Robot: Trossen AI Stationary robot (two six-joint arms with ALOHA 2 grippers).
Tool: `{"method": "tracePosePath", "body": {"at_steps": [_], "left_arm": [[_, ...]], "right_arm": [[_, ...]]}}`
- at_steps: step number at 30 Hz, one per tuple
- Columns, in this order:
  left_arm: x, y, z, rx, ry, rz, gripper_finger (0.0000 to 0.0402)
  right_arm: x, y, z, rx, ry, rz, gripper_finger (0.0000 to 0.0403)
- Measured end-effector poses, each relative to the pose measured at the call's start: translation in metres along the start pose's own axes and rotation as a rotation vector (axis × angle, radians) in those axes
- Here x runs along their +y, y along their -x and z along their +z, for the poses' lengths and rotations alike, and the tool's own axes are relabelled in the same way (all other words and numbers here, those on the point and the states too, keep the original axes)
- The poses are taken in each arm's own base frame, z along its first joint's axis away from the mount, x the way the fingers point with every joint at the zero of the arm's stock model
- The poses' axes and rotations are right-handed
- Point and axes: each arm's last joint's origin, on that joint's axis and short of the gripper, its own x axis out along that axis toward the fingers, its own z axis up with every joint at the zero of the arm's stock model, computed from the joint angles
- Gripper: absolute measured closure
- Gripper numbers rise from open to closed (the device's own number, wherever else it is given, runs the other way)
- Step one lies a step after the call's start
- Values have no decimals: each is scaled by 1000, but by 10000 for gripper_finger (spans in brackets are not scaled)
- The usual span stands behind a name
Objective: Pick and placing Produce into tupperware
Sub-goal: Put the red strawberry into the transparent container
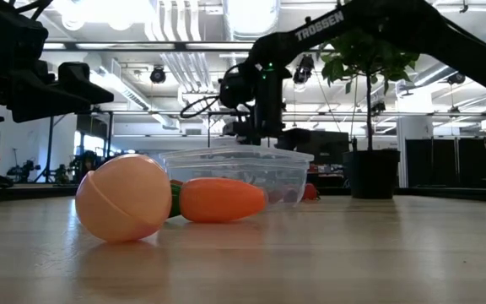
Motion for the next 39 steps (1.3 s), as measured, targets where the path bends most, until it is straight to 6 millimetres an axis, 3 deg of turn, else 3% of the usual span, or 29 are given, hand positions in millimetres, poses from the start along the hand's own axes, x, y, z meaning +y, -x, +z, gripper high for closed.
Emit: {"method": "tracePosePath", "body": {"at_steps": [11, 18, 26, 29, 34, 39], "left_arm": [[0, 0, 0, 0, 0, 0, 155], [0, 0, 0, 0, 0, 0, 155], [0, 0, 0, 0, 0, 0, 155], [0, 0, 0, 0, 0, 0, 155], [0, 0, 0, 0, 0, 0, 155], [0, 0, 0, 0, 0, 0, 155]], "right_arm": [[2, 5, 0, -47, 183, -15, 134], [41, 18, -36, -94, 452, -22, 135], [75, 37, -78, -413, 583, -427, 141], [68, 36, -72, -364, 480, -361, 141], [31, 33, -39, -358, 184, -401, 147], [27, 35, -33, -458, 207, -526, 165]]}}
